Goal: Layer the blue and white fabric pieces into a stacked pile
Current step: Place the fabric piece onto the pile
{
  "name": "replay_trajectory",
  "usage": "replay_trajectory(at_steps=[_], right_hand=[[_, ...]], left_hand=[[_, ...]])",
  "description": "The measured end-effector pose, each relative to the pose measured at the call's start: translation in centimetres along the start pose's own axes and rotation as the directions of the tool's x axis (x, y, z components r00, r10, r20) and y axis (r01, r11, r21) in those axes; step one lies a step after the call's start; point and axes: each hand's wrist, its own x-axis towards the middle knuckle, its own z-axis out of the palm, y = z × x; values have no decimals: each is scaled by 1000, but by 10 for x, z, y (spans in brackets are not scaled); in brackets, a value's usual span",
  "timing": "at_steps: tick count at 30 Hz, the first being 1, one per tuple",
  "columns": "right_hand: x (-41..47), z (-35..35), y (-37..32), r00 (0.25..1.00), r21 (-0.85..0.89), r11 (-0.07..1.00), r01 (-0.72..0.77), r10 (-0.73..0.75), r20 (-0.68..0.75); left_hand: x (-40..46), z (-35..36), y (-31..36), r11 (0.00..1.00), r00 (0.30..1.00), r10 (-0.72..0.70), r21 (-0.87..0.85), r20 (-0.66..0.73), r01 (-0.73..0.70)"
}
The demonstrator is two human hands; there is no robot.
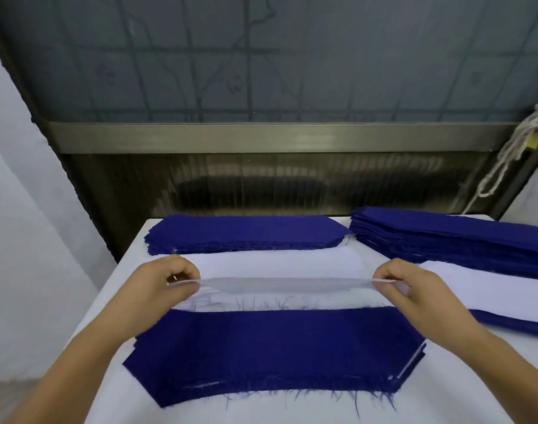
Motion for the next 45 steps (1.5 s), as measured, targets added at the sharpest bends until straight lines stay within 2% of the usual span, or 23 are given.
replay_trajectory(at_steps=[1, 3, 5, 9, 12, 15, 20, 24, 29, 31, 33, 36, 39, 45], right_hand=[[-4, 1, 0, 995, -50, 996, 74, -77, -57], [-16, 8, 9, 967, -161, 962, 221, -237, -89], [-34, 22, 22, 941, -228, 920, 318, -336, -45], [-60, 43, 42, 911, -289, 865, 409, -403, 84], [-61, 42, 41, 919, -274, 878, 393, -385, 87], [-63, 38, 35, 925, -259, 888, 379, -355, 137], [-61, 34, 23, 962, -178, 951, 253, -227, 153], [-50, 45, 22, 946, -243, 935, 260, -196, 258], [-36, 27, 37, 944, -291, 946, 140, -38, 329], [-23, 28, 37, 943, -304, 946, 116, -9, 333], [-5, 37, 31, 960, -263, 959, 106, -30, 277], [32, 58, 19, 981, -170, 980, 100, -69, 179], [67, 77, 17, 986, -153, 984, 92, -69, 152], [90, 91, 28, 968, -167, 984, 69, -26, 248]], left_hand=[[-4, -2, -1, 999, 998, 47, 14, -34, -46], [-15, -1, -7, 989, 990, 140, 58, -12, -139], [-32, 9, -13, 977, 976, 200, 64, 85, -206], [-55, 43, -26, 965, 953, 212, 105, 217, -239], [-56, 48, -32, 961, 955, 195, 152, 222, -231], [-57, 44, -31, 964, 942, 178, 140, 286, -225], [-50, 45, -28, 986, 944, 104, 90, 312, -138], [-40, 54, -21, 971, 931, 93, 174, 352, -163], [-28, 33, -35, 974, 902, -22, 212, 430, -77], [-16, 35, -32, 965, 912, -24, 248, 408, -86], [3, 49, -19, 958, 947, 30, 260, 320, -118], [36, 79, 5, 959, 978, 107, 243, 179, -149], [68, 99, 24, 971, 985, 145, 179, 98, -160], [89, 117, 27, 1000, 969, 28, -3, 246, -28]])
